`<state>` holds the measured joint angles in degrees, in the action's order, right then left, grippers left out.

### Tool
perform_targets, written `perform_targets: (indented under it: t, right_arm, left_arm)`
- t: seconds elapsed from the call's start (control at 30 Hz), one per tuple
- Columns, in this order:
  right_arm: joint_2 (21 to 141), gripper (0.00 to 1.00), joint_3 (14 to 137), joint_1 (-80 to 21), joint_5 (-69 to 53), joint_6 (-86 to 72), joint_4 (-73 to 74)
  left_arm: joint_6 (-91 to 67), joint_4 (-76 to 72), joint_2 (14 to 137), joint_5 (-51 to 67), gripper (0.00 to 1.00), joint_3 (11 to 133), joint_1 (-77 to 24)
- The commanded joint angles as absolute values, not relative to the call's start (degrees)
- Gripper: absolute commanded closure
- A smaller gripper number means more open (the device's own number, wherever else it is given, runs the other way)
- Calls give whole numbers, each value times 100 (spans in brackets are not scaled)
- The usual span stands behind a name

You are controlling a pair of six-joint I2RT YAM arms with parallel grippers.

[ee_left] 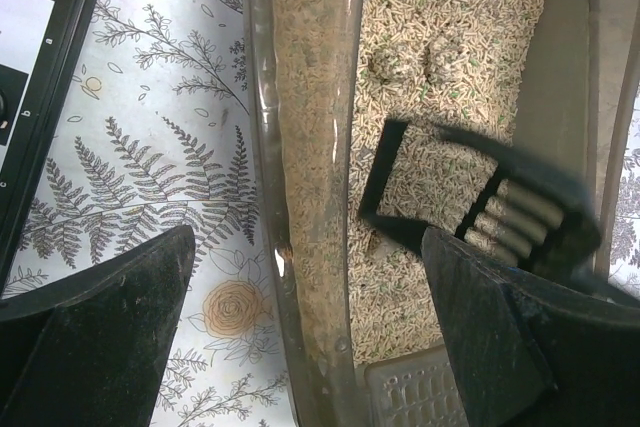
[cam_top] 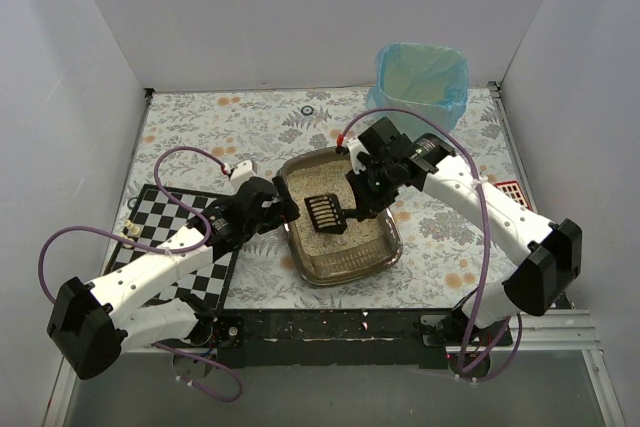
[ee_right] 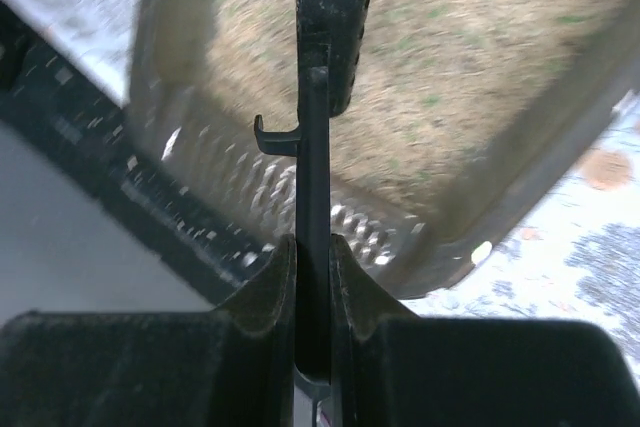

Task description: Clean the litter box

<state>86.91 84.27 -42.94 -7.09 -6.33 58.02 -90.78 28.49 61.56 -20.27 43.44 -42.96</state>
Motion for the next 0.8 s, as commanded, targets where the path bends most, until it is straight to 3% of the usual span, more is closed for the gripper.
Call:
perform_targets:
  t: [0.0,0.23,0.43,0.77]
  right_arm:
    - [8095,99,7797,-4333,-2617,-36,5467]
    - [8296,99,7277,-4333,-2392,-123,5790]
    - [8367,99,7716,-4254,-143,-527,6257]
    - [8367,99,8253,-4122,845,-238,6154]
  left_arm:
    - [-8974,2751,6038,-1995,2,4236,-4307]
    - [-8912,2567,5985,-1846,2,4157,-4307]
    - [-8860,2681,6003,-2030,2,4149,-4307]
    - [-8745,2567,6038,-2180,2,4157,-4307]
